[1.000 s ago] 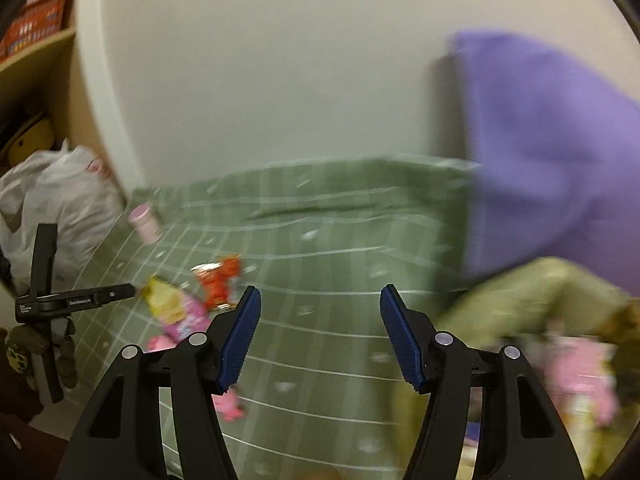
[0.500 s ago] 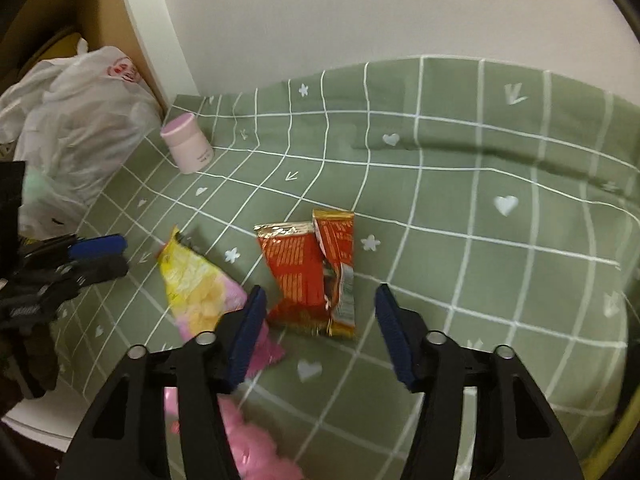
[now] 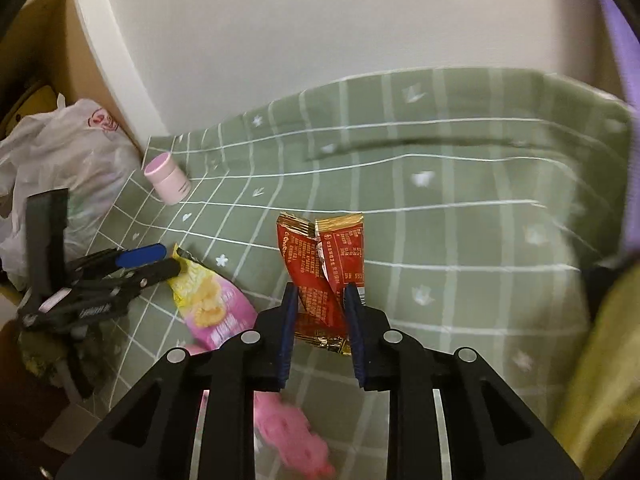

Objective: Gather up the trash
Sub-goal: 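Grasp the red snack packets with right tool while left grasps yellow chip bag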

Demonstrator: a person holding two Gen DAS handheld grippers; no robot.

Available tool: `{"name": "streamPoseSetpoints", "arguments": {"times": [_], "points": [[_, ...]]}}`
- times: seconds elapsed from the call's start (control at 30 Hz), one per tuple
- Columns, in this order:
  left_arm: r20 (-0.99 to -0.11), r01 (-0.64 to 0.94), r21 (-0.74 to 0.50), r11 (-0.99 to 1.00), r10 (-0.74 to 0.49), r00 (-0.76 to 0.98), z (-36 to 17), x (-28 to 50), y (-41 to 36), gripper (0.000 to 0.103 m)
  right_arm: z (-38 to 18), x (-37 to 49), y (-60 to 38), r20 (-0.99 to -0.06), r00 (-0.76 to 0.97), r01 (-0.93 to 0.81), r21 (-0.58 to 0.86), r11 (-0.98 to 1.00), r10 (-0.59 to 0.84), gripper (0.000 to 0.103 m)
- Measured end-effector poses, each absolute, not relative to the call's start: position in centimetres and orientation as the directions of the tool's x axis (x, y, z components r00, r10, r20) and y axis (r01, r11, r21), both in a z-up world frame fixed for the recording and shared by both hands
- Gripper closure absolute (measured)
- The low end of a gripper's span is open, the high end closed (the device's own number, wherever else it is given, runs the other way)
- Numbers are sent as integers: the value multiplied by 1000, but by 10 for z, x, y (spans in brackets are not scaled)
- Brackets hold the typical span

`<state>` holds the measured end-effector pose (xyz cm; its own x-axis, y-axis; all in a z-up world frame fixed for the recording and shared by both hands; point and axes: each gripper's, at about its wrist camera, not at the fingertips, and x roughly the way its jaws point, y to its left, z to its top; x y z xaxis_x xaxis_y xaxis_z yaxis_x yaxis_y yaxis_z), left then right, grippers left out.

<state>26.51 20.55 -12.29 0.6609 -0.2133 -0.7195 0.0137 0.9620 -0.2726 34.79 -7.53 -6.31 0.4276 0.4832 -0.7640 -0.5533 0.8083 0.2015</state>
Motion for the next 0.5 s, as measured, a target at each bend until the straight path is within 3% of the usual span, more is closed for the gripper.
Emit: {"name": "streamPoseSetpoints", "arguments": {"times": [0.1,0.13,0.23,0.4,0.5], "points": [[-716,10,-313,950,-243,655,-126,269,207,45,-55,335,-104,-754,437,-530,225,818,491,80],[-726,17,-305,952,-244,643,-127,269,205,40,-55,330,-113,-753,437,-523,232,820,492,80],[-776,64,-207,976,-204,597,-133,274,186,34,-52,319,-128,-751,442,-513,237,825,491,80],[-792,45,-167,985,-161,589,-137,279,181,34,-53,303,-154,-746,453,-461,272,845,488,80],[-797,6,-182,983,-152,584,-137,284,187,45,-55,292,-163,-740,471,-414,295,861,480,80]]}}
